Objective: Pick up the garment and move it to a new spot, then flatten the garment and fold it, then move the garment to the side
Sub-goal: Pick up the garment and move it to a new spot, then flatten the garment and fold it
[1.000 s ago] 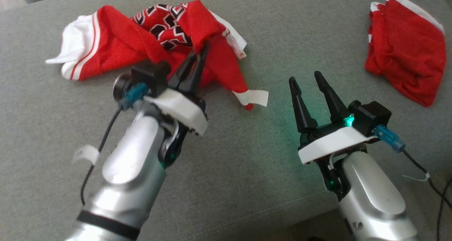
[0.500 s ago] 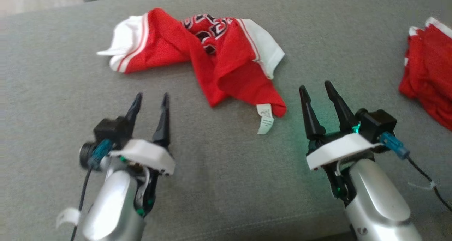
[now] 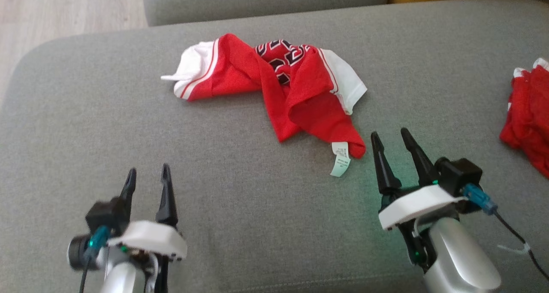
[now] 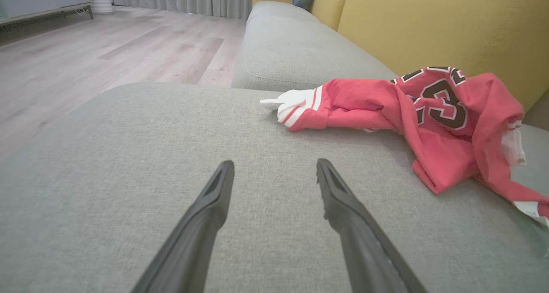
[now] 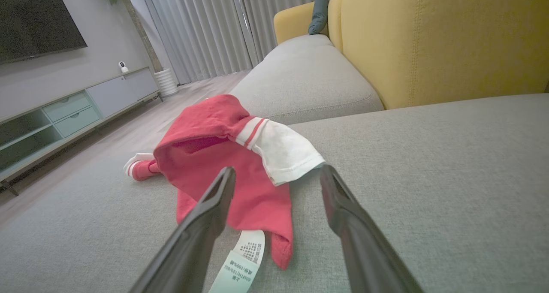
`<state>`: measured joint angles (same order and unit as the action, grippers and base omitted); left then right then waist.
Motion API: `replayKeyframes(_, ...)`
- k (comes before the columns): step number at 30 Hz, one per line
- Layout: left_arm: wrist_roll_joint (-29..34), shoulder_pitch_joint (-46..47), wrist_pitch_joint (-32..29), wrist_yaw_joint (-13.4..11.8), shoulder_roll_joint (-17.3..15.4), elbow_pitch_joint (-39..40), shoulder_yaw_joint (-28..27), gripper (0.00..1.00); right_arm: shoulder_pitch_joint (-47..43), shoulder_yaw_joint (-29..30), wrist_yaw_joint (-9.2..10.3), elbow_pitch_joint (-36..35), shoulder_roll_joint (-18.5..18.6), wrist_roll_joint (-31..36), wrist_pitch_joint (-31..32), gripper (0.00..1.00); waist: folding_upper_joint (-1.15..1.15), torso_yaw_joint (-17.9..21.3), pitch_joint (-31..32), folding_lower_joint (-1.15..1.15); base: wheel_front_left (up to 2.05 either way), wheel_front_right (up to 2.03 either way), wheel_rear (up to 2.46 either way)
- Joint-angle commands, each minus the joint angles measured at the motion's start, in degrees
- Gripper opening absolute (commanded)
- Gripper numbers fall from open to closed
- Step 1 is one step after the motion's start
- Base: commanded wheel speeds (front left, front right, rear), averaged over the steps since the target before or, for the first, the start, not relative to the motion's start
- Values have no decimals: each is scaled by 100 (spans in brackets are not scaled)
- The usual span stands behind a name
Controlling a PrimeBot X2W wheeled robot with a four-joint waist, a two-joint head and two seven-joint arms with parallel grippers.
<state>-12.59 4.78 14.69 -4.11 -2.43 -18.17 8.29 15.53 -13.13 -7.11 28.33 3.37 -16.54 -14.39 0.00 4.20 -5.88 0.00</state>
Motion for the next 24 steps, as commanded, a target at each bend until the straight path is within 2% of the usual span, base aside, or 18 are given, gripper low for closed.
replayKeyframes(1,78,20,31,-39,-45,247,-237,100,39,-86,-37,-143,-49,47,-61,100,0,-17,76,0,0,0,0)
replayKeyframes(6,26,-281,31,-121,-45,419,-319,100,-68,11,-37,-121,-49,61,-61,100,0,-36,168,0,0,0,0)
replayKeyframes(14,-59,-260,31,-158,-45,491,-100,100,-62,138,-37,-98,-49,141,-61,100,0,-149,65,0,0,0,0)
replayKeyframes(24,-157,21,31,-93,-45,585,253,100,712,487,-37,412,-49,815,-61,100,0,-660,-479,0,0,0,0)
